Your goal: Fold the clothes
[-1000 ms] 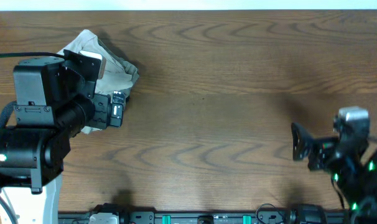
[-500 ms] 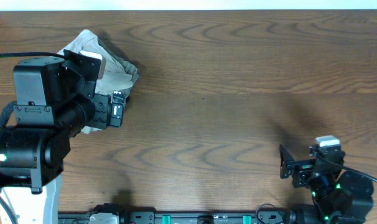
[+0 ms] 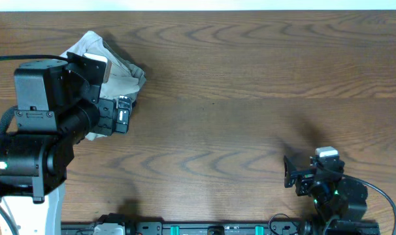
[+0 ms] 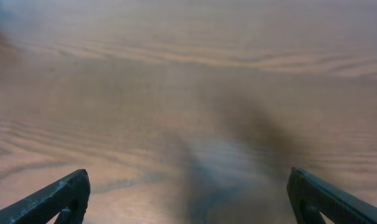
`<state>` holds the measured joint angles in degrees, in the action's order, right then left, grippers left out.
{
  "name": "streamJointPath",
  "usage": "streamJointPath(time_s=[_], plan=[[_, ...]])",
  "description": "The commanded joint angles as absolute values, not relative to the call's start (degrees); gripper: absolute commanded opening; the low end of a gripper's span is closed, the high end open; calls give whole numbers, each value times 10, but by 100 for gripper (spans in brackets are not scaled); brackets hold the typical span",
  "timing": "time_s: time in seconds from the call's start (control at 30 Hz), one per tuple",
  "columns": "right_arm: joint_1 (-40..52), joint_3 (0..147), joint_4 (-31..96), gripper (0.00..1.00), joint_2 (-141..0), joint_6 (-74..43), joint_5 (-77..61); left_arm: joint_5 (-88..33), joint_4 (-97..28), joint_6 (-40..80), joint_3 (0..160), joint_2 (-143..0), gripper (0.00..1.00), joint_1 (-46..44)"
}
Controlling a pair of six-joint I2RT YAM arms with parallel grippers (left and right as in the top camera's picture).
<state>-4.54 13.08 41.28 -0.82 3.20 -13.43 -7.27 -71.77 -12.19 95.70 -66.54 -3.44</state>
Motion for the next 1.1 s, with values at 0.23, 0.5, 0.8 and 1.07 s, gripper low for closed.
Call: streamJointPath(time_s=[0.23, 0.5, 0.8, 1.07], plan=[[-39, 103, 413, 99, -3, 37, -140, -70, -718, -119, 955, -667, 98, -36], [-39, 103, 427, 99, -3, 37, -140, -70, -718, -119, 955, -667, 98, -36], [-39, 103, 429, 99, -3, 37, -140, -70, -718, -119, 955, -667, 98, -36], [-39, 103, 429, 99, -3, 37, -139, -64, -735, -119, 953, -639, 98, -36]])
